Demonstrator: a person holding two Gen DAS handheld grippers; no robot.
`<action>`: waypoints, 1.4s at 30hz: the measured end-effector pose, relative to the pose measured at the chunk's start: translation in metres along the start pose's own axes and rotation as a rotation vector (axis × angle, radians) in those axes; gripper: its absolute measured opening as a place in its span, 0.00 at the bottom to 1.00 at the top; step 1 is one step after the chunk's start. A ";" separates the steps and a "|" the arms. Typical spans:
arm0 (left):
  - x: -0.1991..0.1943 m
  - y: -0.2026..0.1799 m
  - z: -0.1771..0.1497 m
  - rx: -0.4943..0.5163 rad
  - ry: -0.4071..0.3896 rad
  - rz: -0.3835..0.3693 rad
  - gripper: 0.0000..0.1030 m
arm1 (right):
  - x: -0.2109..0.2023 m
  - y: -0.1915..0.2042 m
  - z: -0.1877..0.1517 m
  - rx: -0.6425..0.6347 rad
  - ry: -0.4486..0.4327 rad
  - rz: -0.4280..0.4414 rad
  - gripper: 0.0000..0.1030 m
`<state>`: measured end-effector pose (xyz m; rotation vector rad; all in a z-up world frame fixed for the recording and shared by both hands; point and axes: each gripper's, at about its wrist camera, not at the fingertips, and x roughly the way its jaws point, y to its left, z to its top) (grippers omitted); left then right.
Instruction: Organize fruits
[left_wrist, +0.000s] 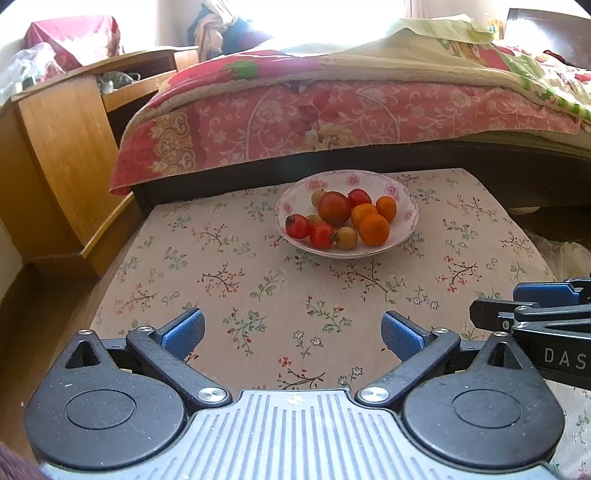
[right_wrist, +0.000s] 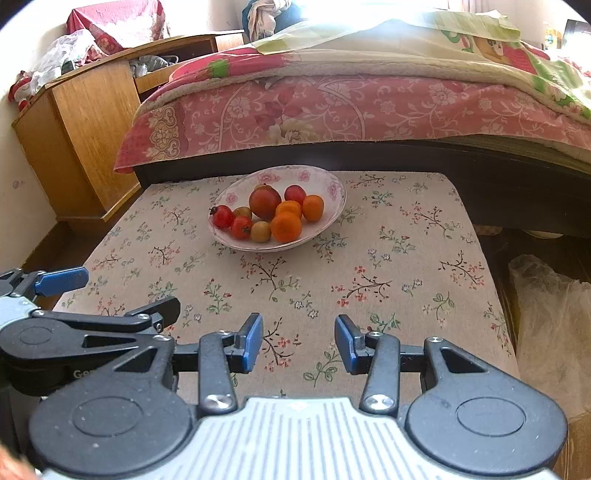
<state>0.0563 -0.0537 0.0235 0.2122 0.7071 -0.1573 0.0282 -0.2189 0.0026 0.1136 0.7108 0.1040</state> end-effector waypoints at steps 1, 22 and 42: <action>0.000 0.000 0.000 -0.001 0.001 0.000 1.00 | -0.001 0.000 -0.001 0.001 0.000 -0.001 0.44; -0.013 0.001 -0.011 -0.012 0.027 -0.004 1.00 | -0.012 0.005 -0.013 0.001 0.008 -0.009 0.44; -0.019 0.001 -0.028 -0.015 0.093 -0.013 0.99 | -0.019 0.010 -0.030 -0.006 0.040 -0.021 0.44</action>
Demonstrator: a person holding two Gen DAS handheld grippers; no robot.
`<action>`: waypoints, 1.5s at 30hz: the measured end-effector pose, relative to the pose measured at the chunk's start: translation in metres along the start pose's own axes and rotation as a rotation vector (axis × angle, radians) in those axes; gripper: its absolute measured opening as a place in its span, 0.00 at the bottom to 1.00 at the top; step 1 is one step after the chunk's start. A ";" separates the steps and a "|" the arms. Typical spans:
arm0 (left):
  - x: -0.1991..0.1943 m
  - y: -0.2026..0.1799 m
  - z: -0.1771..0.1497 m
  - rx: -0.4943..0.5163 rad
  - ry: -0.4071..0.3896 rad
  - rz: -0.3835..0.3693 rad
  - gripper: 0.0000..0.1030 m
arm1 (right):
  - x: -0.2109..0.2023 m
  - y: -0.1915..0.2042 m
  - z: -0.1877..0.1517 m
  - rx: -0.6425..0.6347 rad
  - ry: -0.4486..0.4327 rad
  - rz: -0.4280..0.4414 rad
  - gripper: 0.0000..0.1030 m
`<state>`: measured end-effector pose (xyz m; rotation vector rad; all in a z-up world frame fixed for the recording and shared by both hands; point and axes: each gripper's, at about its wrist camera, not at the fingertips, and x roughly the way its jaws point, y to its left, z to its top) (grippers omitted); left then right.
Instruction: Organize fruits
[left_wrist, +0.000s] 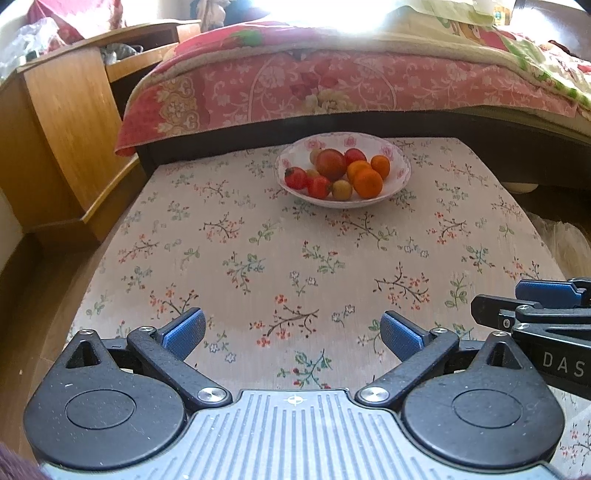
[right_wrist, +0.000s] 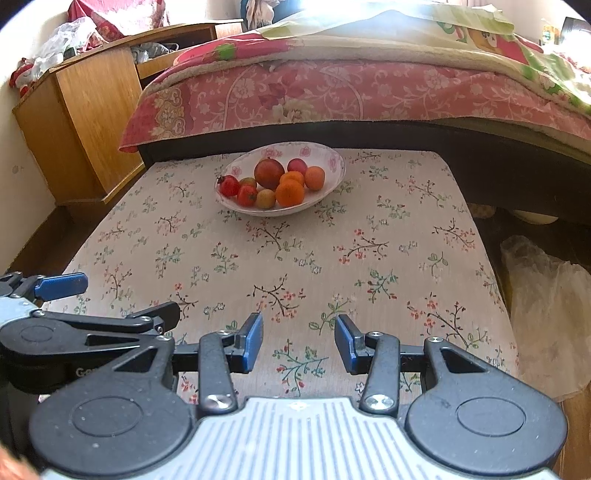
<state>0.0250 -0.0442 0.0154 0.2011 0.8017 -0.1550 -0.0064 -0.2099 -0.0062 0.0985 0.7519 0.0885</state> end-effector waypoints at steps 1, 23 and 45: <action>0.000 0.000 -0.001 0.001 0.004 0.000 0.99 | 0.000 0.000 -0.001 -0.001 0.003 -0.001 0.44; 0.001 -0.001 -0.006 0.002 0.037 -0.003 0.99 | 0.001 0.004 -0.009 -0.004 0.022 -0.006 0.44; 0.001 0.001 -0.008 -0.002 0.031 -0.002 0.99 | 0.002 0.005 -0.012 -0.003 0.018 -0.005 0.44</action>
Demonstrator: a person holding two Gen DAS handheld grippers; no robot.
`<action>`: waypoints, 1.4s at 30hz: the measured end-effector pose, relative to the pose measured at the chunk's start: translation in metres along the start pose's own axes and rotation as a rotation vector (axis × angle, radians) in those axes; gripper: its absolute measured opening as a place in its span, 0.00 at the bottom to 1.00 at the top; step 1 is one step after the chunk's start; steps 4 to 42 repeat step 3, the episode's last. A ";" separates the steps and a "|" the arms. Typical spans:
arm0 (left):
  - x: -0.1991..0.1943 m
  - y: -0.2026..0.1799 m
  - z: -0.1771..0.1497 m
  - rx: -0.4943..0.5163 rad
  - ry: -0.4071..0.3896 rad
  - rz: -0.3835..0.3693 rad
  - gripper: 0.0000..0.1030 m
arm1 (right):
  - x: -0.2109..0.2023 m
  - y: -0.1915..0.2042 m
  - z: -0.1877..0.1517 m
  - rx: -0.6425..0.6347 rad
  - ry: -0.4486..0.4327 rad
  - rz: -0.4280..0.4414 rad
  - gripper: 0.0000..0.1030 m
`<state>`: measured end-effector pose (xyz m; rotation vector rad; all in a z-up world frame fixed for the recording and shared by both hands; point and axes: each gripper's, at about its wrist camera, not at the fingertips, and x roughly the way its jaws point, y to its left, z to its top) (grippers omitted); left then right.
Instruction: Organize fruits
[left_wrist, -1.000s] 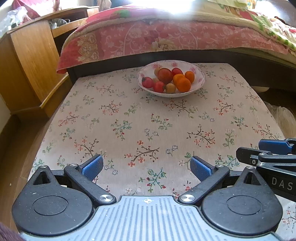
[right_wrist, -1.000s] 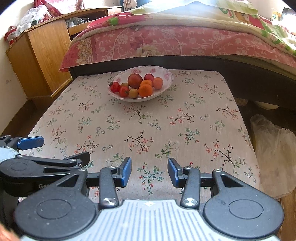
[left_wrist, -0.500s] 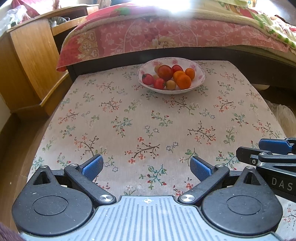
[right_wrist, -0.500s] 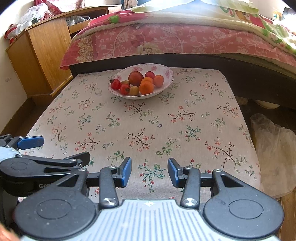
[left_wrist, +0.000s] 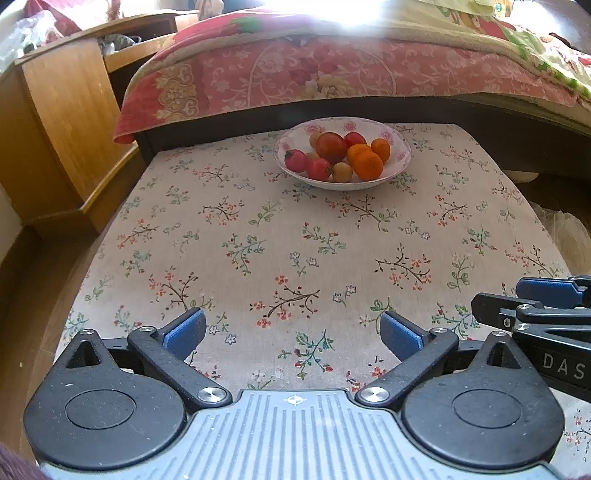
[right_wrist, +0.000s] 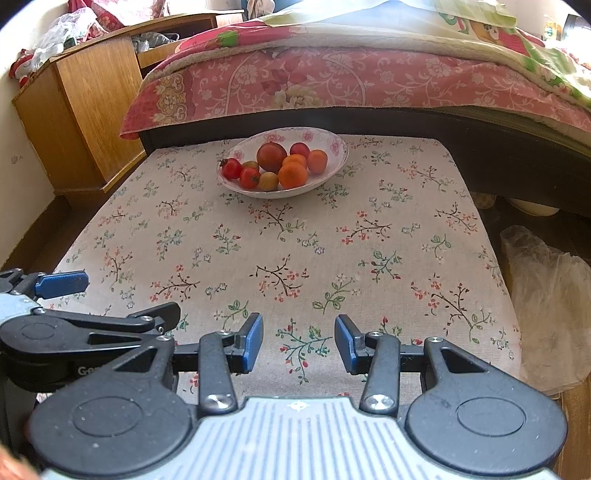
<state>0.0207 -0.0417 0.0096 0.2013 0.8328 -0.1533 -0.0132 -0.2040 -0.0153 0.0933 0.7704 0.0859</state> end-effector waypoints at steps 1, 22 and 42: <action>0.000 0.000 0.000 -0.001 0.001 0.000 0.99 | 0.000 0.000 -0.001 0.000 -0.001 0.000 0.44; 0.001 0.000 0.000 -0.003 0.003 -0.002 0.99 | 0.000 -0.001 0.001 0.002 0.001 0.000 0.44; 0.001 0.000 0.000 -0.003 0.003 -0.002 0.99 | 0.000 -0.001 0.001 0.002 0.001 0.000 0.44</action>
